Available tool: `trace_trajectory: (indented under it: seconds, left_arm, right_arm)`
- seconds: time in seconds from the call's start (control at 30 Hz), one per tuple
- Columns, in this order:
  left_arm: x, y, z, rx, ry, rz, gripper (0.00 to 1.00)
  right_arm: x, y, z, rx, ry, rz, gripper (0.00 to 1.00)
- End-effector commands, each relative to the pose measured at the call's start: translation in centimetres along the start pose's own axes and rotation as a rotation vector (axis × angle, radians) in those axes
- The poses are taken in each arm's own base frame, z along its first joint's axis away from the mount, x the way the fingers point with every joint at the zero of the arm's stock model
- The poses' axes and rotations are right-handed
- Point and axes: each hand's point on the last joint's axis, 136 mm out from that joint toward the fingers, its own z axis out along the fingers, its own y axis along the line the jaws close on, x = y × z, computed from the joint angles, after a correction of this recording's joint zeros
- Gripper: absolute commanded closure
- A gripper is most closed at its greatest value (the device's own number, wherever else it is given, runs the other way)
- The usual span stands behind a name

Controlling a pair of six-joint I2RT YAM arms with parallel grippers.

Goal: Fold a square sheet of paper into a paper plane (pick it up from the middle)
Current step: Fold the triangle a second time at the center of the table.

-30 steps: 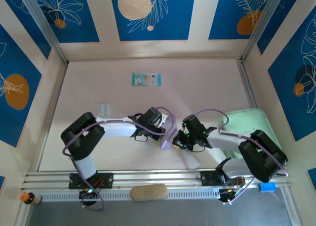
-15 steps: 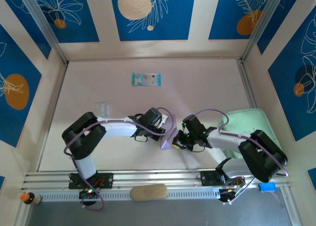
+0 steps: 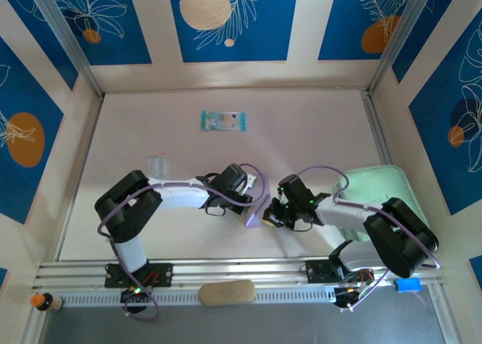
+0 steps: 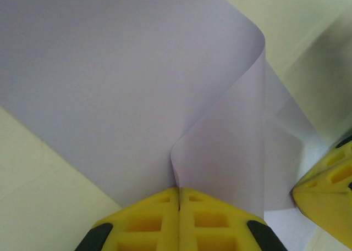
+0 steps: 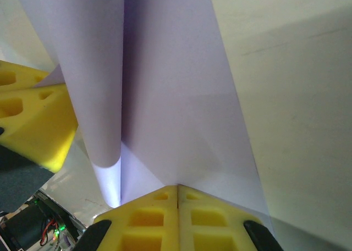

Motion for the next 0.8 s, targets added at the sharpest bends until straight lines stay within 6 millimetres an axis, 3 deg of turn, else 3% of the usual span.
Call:
trace_trajectory:
  seconds: [0.0,0.37,0.77]
  left_arm:
    - [1.2,0.8,0.3,-0.008,0.046,-0.021,1.00]
    - [2.2,0.4,0.5,0.031,0.058,-0.084,1.00]
    - [1.8,-0.1,0.5,0.058,0.048,-0.134,1.00]
  right_arm:
    - [-0.1,-0.5,-0.5,0.026,-0.011,-0.006,1.00]
    - [-1.3,2.8,-2.7,-0.114,-0.066,-0.047,0.98]
    - [-2.7,5.1,-2.1,-0.184,-0.058,-0.054,0.99]
